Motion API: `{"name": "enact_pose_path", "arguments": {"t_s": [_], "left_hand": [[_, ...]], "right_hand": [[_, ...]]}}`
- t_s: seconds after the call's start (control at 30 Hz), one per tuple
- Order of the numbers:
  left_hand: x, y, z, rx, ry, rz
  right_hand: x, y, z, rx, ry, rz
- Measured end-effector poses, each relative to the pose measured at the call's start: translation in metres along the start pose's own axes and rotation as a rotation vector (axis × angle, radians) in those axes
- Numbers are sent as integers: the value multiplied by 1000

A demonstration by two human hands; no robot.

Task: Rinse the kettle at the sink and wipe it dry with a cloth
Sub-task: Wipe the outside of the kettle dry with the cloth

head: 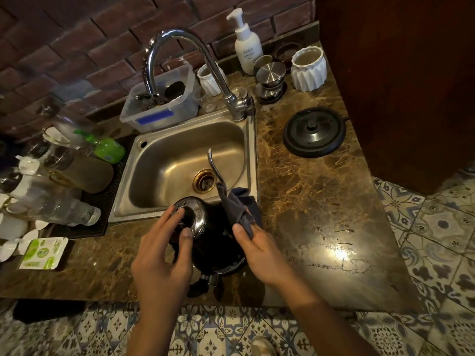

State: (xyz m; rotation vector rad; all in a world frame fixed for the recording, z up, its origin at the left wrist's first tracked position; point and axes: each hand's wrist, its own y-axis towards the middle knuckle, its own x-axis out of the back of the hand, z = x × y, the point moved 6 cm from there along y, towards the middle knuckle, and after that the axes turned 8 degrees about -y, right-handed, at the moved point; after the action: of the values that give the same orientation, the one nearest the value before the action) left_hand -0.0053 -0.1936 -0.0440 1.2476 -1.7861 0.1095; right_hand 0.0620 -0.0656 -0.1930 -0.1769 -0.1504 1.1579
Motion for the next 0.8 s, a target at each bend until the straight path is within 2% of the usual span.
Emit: {"name": "enact_pose_path", "arguments": {"t_s": [0.23, 0.37, 0.5, 0.57, 0.7, 0.8], "left_hand": [[0, -1, -2, 20, -27, -16], [0, 0, -1, 22, -27, -22], [0, 0, 0, 12, -28, -21], [0, 1, 1, 17, -40, -17], [2, 4, 2, 32, -56, -11], [2, 4, 0, 28, -70, -2]], "right_hand": [[-32, -49, 2, -113, 292, -65], [-48, -53, 21, -102, 402, -93], [-46, -42, 43, -59, 399, -136], [-38, -28, 51, -25, 321, -131], [-9, 20, 49, -93, 94, -29], [11, 42, 38, -167, 79, 65]]}}
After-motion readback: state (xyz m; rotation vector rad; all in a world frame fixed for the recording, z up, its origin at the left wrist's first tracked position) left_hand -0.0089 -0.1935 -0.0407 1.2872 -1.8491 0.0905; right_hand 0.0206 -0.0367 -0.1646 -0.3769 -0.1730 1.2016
